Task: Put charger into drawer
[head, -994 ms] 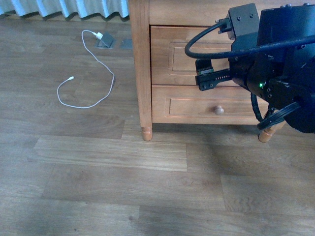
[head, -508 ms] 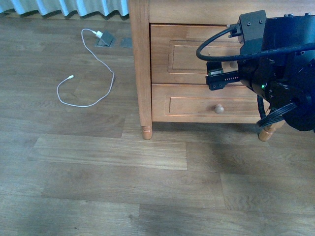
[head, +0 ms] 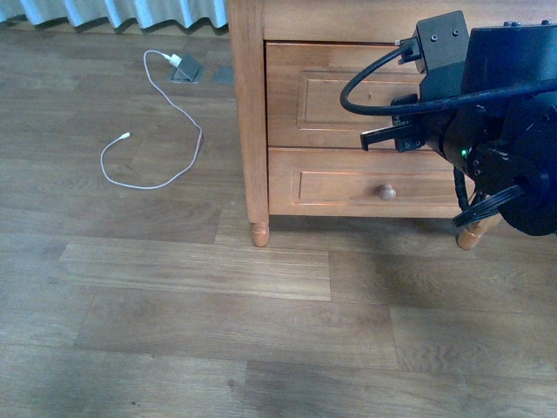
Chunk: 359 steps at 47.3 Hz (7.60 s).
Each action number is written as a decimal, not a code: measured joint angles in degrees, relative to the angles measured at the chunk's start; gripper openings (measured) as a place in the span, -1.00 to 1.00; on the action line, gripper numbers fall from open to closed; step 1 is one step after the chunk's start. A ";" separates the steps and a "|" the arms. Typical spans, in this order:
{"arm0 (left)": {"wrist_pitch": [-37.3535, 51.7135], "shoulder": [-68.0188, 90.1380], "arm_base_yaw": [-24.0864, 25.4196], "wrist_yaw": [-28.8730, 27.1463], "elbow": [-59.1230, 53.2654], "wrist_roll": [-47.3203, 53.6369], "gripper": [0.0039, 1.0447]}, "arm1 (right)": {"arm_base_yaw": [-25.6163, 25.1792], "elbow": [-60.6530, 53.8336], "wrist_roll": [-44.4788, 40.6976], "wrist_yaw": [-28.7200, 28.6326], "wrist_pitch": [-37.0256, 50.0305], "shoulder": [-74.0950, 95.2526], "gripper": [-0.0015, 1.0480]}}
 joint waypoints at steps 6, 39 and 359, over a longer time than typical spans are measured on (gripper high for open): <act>0.00 0.00 0.00 0.00 0.00 0.00 0.89 | 0.00 -0.09 -0.44 -0.33 -0.20 -0.02 -0.56; 0.00 0.00 0.00 0.00 0.00 0.00 0.89 | -4.90 -31.82 3.63 -17.99 -2.89 -22.25 -0.60; 16.90 27.45 -11.32 -10.71 9.70 -0.44 -0.41 | -21.35 -58.93 10.25 -17.07 -47.23 -123.69 0.84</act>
